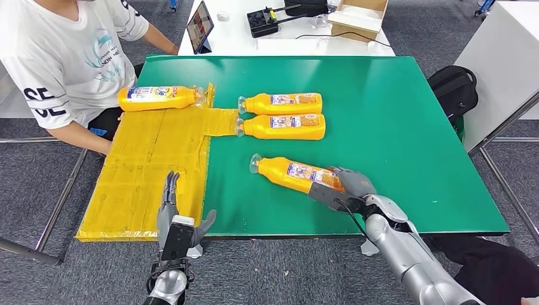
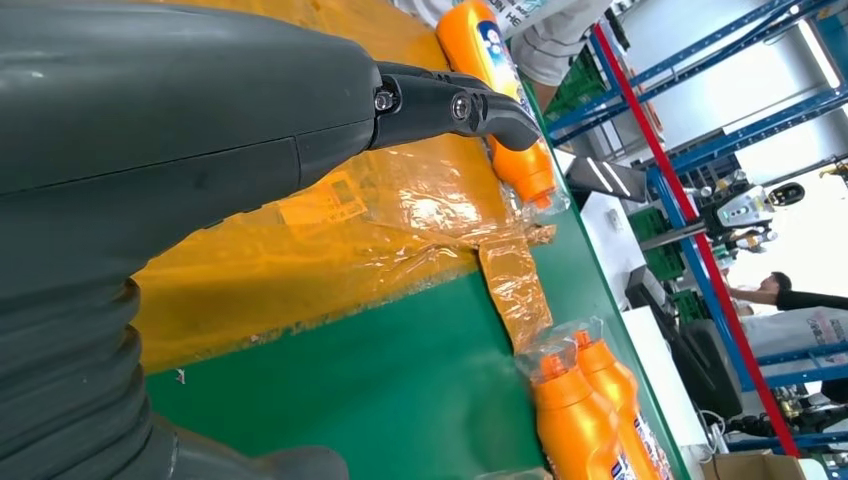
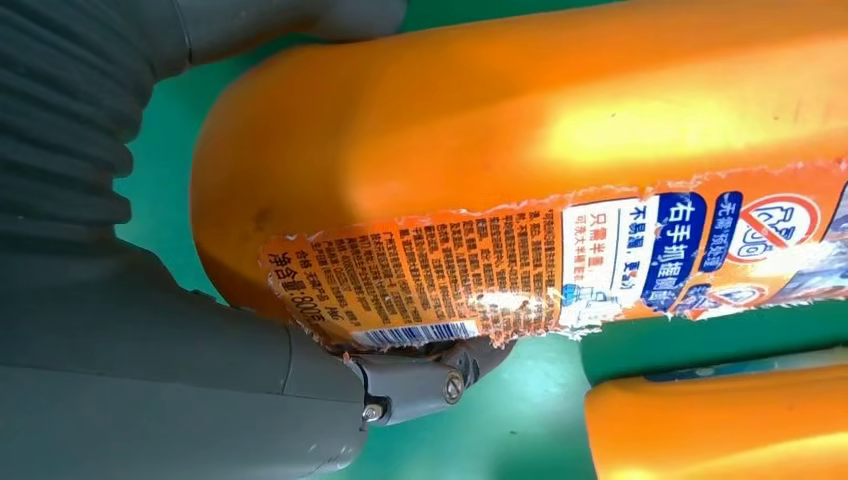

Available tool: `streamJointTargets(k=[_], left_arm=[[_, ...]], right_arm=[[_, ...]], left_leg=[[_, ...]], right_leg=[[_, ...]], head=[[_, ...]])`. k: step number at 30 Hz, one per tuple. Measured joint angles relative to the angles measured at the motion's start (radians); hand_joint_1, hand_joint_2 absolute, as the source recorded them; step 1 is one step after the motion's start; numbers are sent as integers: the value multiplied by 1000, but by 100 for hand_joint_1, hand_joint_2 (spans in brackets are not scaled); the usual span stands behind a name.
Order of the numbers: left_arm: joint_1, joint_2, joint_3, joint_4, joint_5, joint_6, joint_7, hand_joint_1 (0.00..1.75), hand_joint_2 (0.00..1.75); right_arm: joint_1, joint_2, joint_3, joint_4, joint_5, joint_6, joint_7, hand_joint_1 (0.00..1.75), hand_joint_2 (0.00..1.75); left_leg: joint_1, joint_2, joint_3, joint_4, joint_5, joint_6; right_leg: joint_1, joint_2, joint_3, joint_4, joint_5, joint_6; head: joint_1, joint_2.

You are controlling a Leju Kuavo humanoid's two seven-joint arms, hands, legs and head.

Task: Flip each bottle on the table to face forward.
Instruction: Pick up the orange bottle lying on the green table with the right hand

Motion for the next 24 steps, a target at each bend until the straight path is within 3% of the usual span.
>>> streamJointTargets(k=[13,21,24], left_arm=[[-10,-6,4,17,12,-56,0,0,175],[-12,-12,15,26,17,-95,0,0,175],[-12,-17,15,25,0,-96,3,0,175]], right_arm=[[46,73,-30,18,47,-150,-169,175,175],[94,116,-94,-48,57,-219,-236,175,175],[119,133,-118,-93,53,-285,-300,175,175]], left_leg=[[0,0,-1,0,0,0],[0,0,-2,0,0,0],[0,-1,-2,0,0,0]], right_leg=[[0,0,-1,0,0,0],[0,0,-2,0,0,0],[0,0,-2,0,0,0]], head=[[0,0],[0,0],[0,0]])
